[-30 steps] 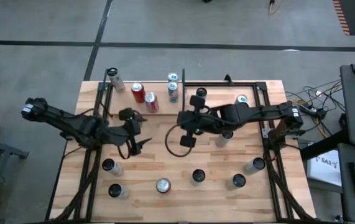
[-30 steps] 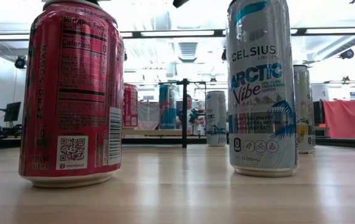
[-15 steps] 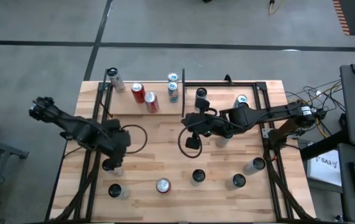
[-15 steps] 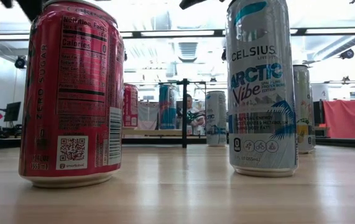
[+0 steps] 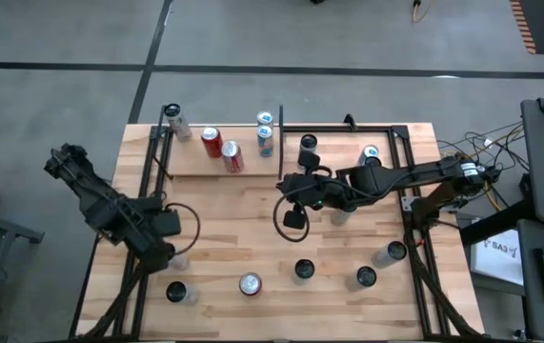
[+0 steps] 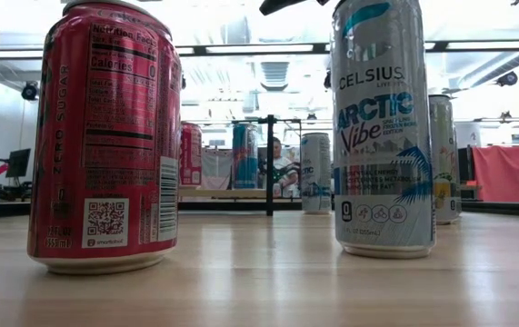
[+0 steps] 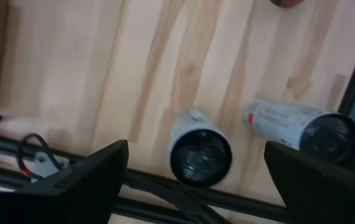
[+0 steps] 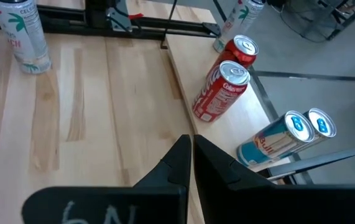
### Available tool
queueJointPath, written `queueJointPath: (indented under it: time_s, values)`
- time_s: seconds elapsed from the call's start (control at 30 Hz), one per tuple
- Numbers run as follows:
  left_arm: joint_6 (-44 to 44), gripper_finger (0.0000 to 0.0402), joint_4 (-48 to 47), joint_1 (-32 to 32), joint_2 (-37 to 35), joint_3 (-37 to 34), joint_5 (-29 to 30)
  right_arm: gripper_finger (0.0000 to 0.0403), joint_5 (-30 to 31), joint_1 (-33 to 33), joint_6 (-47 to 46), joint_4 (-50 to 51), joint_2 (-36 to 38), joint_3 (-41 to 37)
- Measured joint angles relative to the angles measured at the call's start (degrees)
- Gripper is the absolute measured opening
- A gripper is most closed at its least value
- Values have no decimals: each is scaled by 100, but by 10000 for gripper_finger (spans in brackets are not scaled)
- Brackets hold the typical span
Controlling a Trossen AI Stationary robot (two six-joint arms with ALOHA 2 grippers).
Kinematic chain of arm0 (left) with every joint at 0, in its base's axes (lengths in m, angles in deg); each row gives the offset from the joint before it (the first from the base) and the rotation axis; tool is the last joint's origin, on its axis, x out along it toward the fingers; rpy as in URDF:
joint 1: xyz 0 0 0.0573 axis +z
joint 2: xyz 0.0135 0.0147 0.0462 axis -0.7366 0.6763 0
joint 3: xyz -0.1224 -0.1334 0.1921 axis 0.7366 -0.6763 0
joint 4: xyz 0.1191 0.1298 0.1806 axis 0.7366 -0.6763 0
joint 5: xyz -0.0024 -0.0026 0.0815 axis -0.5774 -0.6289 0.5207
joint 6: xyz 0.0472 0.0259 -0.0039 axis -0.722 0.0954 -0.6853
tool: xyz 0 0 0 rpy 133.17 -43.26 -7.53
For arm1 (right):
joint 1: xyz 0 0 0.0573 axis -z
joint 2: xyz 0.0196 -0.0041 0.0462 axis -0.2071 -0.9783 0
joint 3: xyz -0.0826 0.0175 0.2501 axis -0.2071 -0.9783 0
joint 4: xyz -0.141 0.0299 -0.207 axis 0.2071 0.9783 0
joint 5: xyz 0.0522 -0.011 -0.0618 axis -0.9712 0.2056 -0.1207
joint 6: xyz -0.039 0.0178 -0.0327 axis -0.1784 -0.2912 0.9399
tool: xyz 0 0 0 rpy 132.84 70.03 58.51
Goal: Place canned beverage on shelf
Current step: Put the top white and pink soda can on the shelf aligned with the other white and pink soda can
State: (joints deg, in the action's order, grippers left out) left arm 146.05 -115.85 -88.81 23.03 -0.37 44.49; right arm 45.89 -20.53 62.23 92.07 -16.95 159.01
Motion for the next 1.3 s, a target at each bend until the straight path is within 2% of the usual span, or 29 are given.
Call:
queueJointPath:
  time_s: [0.23,0.4,0.73,1.3]
  values:
    - [1059,361,10,-589,81,-157,54,9,0,9,4,-4,-2,0]
    - [1384,361,120,-826,131,-535,50,9,0,9,101,-6,-2,-2]
    - [1534,361,463,-851,126,-1025,-98,9,-1,9,155,-46,-7,-2]
    - [1438,361,501,-859,108,-1099,-240,9,0,11,186,-68,-9,-2]
